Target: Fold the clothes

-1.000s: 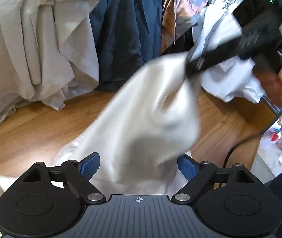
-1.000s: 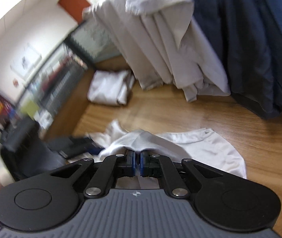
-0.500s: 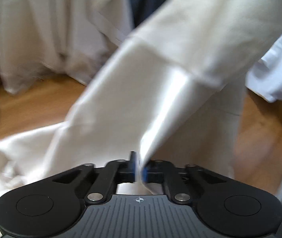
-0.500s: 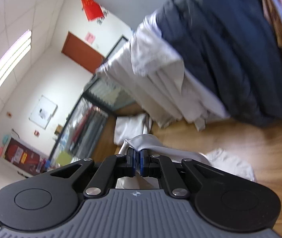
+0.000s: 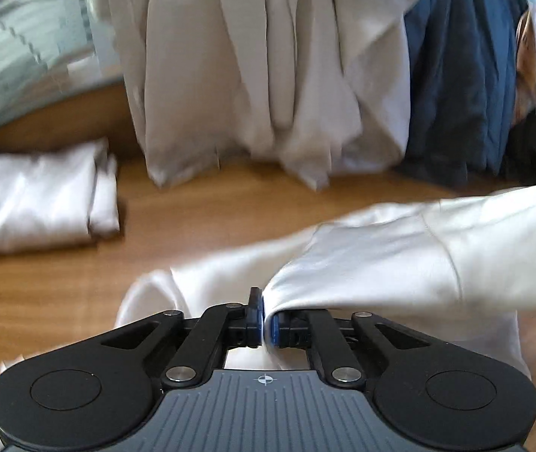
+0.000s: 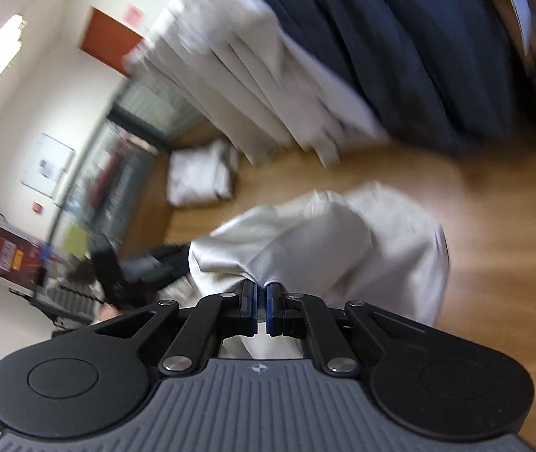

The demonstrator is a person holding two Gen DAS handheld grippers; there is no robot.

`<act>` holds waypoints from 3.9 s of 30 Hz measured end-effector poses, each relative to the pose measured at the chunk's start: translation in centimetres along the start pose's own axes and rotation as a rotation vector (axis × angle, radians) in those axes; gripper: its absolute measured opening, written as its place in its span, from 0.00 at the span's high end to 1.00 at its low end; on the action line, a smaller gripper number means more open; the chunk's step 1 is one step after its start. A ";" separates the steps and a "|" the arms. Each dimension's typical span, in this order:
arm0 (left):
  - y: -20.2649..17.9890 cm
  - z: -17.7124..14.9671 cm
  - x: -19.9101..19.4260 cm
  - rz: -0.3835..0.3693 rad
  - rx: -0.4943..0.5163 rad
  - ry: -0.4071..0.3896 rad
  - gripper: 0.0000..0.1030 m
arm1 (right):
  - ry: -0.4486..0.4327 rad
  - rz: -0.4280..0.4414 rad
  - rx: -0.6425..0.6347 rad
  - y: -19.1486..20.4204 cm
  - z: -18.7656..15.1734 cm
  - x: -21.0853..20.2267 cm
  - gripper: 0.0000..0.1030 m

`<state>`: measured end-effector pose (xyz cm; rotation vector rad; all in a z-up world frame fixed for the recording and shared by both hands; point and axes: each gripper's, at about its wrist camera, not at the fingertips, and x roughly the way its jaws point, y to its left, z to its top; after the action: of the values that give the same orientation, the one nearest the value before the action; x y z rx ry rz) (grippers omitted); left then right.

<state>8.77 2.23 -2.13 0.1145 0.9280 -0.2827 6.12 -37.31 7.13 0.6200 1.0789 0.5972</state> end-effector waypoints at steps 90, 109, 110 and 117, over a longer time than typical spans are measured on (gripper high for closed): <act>-4.8 0.5 -2.2 -0.259 -0.021 -0.045 0.96 | 0.168 -0.400 -0.532 4.0 -3.3 15.4 0.65; -6.0 -3.0 -1.7 -0.401 0.088 0.062 0.27 | 0.289 -0.393 -0.496 0.8 -3.3 19.7 0.93; -6.2 -3.2 -1.5 -0.402 0.093 0.066 0.24 | 0.276 -0.383 -0.476 0.8 -3.1 19.3 0.95; -8.1 -3.2 -0.1 -0.424 0.124 0.075 0.15 | 0.110 -0.188 -0.235 2.0 -0.9 13.0 0.95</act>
<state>3.93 -4.79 -3.79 0.0415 1.0053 -0.7329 9.62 -26.57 0.40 0.2801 1.1350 0.5885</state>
